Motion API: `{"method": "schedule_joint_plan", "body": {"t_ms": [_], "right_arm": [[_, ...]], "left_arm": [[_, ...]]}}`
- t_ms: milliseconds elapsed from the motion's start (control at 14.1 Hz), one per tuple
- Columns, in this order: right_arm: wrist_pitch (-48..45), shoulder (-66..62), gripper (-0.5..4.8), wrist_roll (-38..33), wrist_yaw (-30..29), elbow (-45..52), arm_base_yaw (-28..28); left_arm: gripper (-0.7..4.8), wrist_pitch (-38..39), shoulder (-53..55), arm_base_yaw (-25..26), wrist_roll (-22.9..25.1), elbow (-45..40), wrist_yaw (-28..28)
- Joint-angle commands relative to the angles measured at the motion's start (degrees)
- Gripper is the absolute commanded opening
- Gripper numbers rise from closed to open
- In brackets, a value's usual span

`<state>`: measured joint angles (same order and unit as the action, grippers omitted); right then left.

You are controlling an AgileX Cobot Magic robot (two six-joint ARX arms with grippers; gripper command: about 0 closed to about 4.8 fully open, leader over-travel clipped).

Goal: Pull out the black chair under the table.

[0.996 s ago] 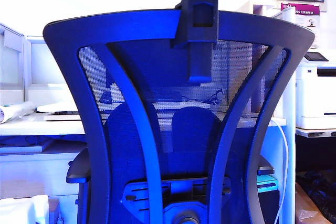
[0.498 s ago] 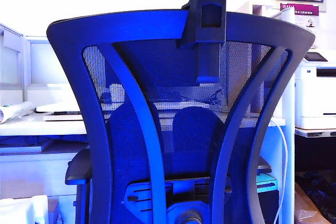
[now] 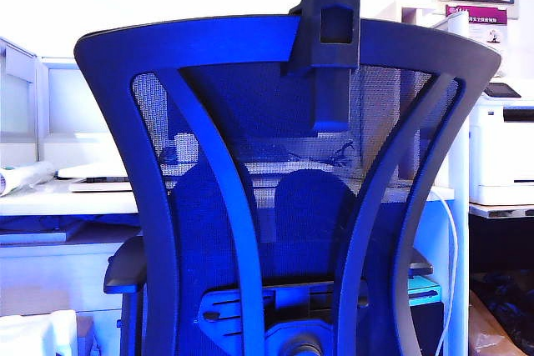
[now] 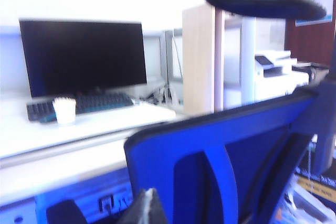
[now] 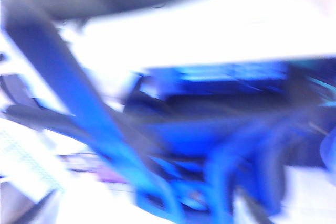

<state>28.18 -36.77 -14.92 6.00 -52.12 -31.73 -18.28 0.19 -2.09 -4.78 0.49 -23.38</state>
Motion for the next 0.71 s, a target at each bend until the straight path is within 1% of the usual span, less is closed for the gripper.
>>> {"method": "schedule_joint_plan", "body": {"t_ms": [71,142,213,285,427,498,569,640,712], "right_arm": [[-3.0,8.3,3.55,0.5,8.8,11.6,0.3],[-3.7,11.4,3.47,2.7,10.7,16.0,1.7],[-4.2,13.6,3.16,3.2,10.4,19.1,3.6],[-4.7,15.1,3.08,3.3,10.1,21.4,5.4],[-6.1,17.9,3.04,3.6,7.6,24.8,9.1],[-7.9,21.7,2.70,3.7,1.7,29.3,16.5],[-8.9,22.8,2.68,4.6,0.6,31.1,19.6],[-10.0,23.8,2.18,4.6,-1.7,33.2,22.8],[-11.7,24.4,-0.10,4.7,-4.9,36.3,26.9]], "left_arm": [[-0.06,-2.0,0.0,0.0,-0.2,0.0,0.1],[-0.06,-2.0,0.0,0.0,-0.2,0.0,0.1],[-0.06,-2.0,0.0,0.0,-0.2,0.0,0.2],[-0.06,-2.0,0.0,0.0,-0.2,0.0,0.1],[-0.06,-2.0,0.0,0.0,-0.2,0.0,0.1],[-0.06,-2.0,0.0,0.0,-0.2,0.0,0.1],[-0.06,-1.9,0.0,0.0,-0.2,0.0,0.2],[-0.06,-1.8,0.0,0.0,-0.2,0.0,0.2],[-0.06,-0.2,0.0,0.1,0.1,0.0,0.7]]}}
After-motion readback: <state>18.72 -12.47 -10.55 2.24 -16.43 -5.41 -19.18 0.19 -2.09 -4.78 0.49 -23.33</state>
